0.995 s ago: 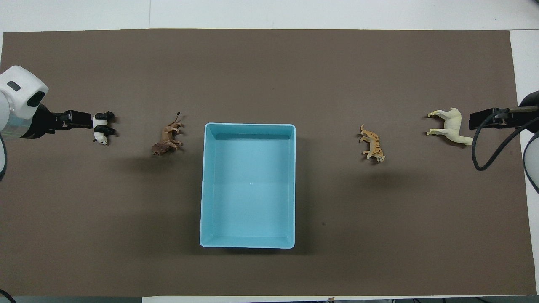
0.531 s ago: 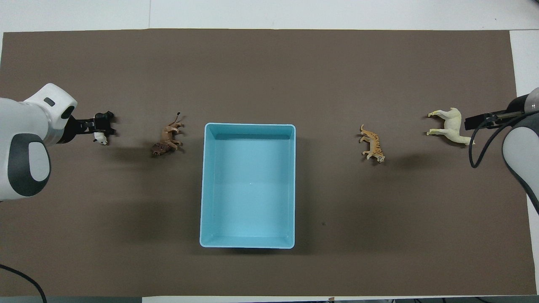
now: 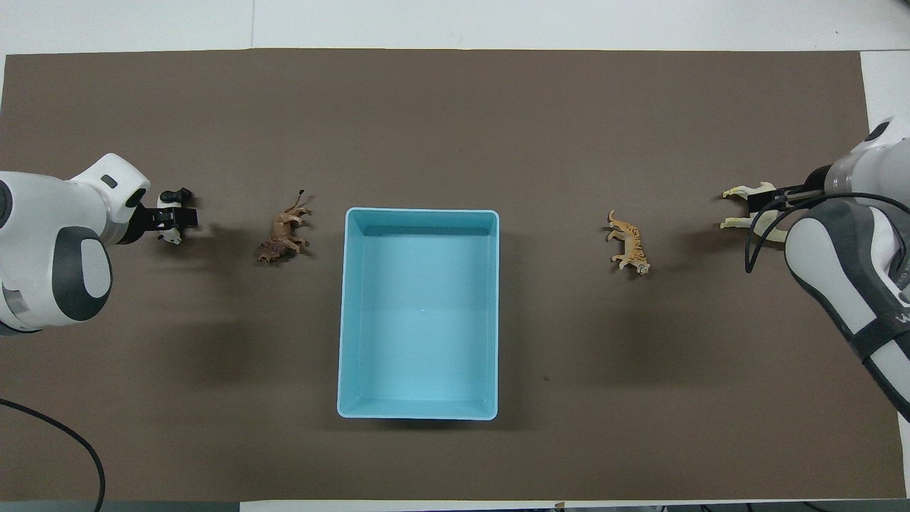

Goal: Put all toys into storage box
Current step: 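Close the left gripper on the panda while the right gripper grasps the horse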

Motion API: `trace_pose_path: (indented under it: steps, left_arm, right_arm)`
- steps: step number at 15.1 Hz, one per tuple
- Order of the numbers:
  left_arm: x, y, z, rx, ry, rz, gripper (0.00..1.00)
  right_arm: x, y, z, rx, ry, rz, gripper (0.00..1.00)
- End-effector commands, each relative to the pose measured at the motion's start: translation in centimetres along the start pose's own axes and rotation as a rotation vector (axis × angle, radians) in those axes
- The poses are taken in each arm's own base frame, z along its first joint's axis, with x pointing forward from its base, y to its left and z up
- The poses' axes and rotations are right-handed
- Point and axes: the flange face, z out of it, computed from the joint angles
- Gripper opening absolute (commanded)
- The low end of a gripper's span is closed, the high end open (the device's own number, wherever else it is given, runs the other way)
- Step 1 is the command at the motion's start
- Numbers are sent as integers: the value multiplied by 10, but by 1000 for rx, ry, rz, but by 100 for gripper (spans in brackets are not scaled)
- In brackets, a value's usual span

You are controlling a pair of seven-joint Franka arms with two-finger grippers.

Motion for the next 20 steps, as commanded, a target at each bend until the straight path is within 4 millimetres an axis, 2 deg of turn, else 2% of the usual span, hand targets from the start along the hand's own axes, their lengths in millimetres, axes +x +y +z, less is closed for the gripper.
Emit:
trace_pose_path:
  steps: [1,4,7,9,12,13,14,15,16,18,20]
  left_arm:
    - [-1,0,13,6,2,19,100]
    - [-2,0,18,6,-1,19,99]
    - [-2,2,20,5,-4,19,82]
    - [0,3,19,5,0,19,55]
    - [2,3,17,4,-1,17,3]
    - [5,3,14,5,2,19,0]
    - [9,3,10,5,5,17,0]
    - [13,4,5,3,-1,15,0]
    - [17,8,-1,1,-15,16,0]
    - [25,25,-26,-4,-62,-7,0]
    - [19,65,-68,-6,-96,-52,0]
  right_arm:
    - [-12,14,27,-4,10,20,100]
    - [-13,18,43,-2,7,22,100]
    - [-11,19,59,-2,21,27,100]
    - [-9,18,73,-4,42,28,100]
    - [-10,19,77,-3,40,31,100]
    - [-12,22,77,-4,38,36,97]
    - [-16,26,80,-3,35,40,75]
    - [-16,26,81,-3,34,37,28]
    - [-18,26,81,-2,32,41,0]
    - [-15,19,81,0,33,35,0]
    - [-14,16,81,1,32,31,0]
